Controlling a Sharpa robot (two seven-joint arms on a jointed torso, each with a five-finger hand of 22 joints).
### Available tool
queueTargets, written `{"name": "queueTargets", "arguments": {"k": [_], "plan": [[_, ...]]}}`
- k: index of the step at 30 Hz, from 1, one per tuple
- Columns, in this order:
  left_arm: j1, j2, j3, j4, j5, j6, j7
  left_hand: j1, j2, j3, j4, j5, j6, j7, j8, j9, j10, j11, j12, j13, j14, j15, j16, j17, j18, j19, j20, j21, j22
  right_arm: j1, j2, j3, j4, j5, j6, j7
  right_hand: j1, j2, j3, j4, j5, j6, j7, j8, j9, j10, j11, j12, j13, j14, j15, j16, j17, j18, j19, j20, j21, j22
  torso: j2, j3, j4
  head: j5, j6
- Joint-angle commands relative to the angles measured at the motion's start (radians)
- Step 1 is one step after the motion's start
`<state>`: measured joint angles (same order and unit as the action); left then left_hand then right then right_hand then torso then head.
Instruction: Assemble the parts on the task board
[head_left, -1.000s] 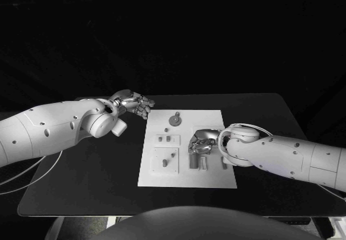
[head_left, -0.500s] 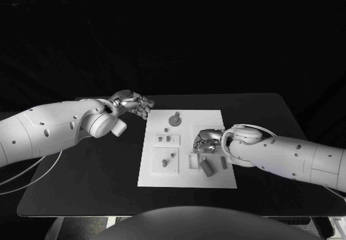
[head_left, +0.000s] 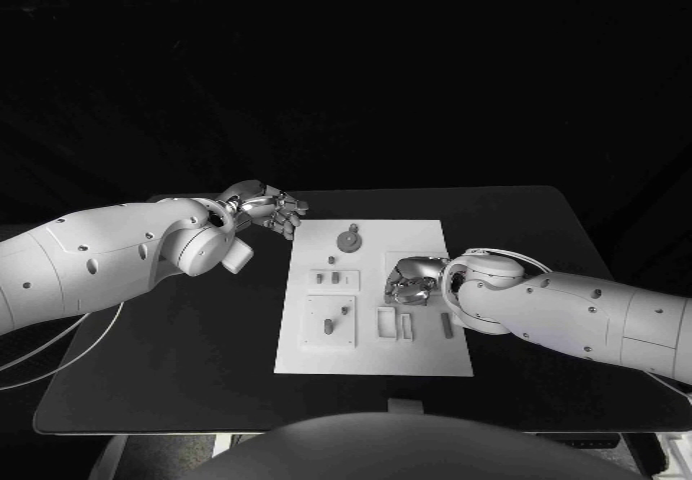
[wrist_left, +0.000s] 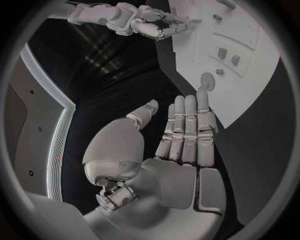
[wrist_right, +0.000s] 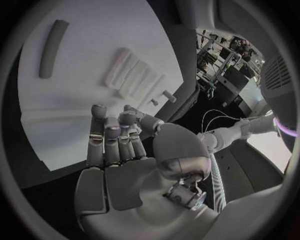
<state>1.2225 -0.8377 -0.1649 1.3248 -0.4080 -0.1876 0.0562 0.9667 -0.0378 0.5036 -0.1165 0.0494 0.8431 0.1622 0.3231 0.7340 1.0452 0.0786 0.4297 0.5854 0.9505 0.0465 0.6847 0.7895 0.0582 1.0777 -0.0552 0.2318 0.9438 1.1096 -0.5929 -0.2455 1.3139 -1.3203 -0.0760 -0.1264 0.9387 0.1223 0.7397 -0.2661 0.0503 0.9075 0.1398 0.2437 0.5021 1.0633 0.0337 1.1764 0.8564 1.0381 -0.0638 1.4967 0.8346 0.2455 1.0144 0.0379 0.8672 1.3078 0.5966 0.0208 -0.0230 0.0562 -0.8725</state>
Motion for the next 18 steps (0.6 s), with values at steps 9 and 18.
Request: {"name": "queueTargets", "arguments": {"k": [9,18], "plan": [[0.001,0.001,0.0,0.002,-0.005,0.014,0.006,-0.004,-0.001,0.0,0.006,0.004,-0.009,0.001,0.005,-0.002,-0.007,0.002,-0.004,0.002,-0.007,0.0,0.004,-0.002,0.018,-0.006,0.003,-0.004,0.002,0.0,-0.021,0.001,0.022,-0.001,-0.074,0.012,-0.002,-0.048,-0.002,-0.006,0.0,0.002,0.002,0.002,-0.001,0.008,-0.004,0.003,-0.004,0.008,-0.009,0.007,-0.001,0.016,0.009,0.0,0.012,0.015,0.0,-0.0001,0.0001,-0.002,0.0],[0.001,0.001,0.0,0.002,-0.005,0.012,0.009,0.001,-0.004,-0.001,0.004,0.004,-0.01,0.001,0.006,-0.002,-0.008,0.002,-0.004,0.002,-0.007,0.0,0.004,-0.002,0.018,-0.006,0.003,-0.004,0.003,0.0,-0.04,0.001,0.055,0.006,-0.079,0.02,-0.004,-0.135,-0.022,-0.013,-0.002,0.004,0.0,0.008,0.002,0.015,-0.007,0.004,-0.006,0.015,-0.012,0.007,-0.002,0.016,0.017,-0.005,0.015,0.013,0.0,0.0005,-0.0003,-0.001,0.0]]}}
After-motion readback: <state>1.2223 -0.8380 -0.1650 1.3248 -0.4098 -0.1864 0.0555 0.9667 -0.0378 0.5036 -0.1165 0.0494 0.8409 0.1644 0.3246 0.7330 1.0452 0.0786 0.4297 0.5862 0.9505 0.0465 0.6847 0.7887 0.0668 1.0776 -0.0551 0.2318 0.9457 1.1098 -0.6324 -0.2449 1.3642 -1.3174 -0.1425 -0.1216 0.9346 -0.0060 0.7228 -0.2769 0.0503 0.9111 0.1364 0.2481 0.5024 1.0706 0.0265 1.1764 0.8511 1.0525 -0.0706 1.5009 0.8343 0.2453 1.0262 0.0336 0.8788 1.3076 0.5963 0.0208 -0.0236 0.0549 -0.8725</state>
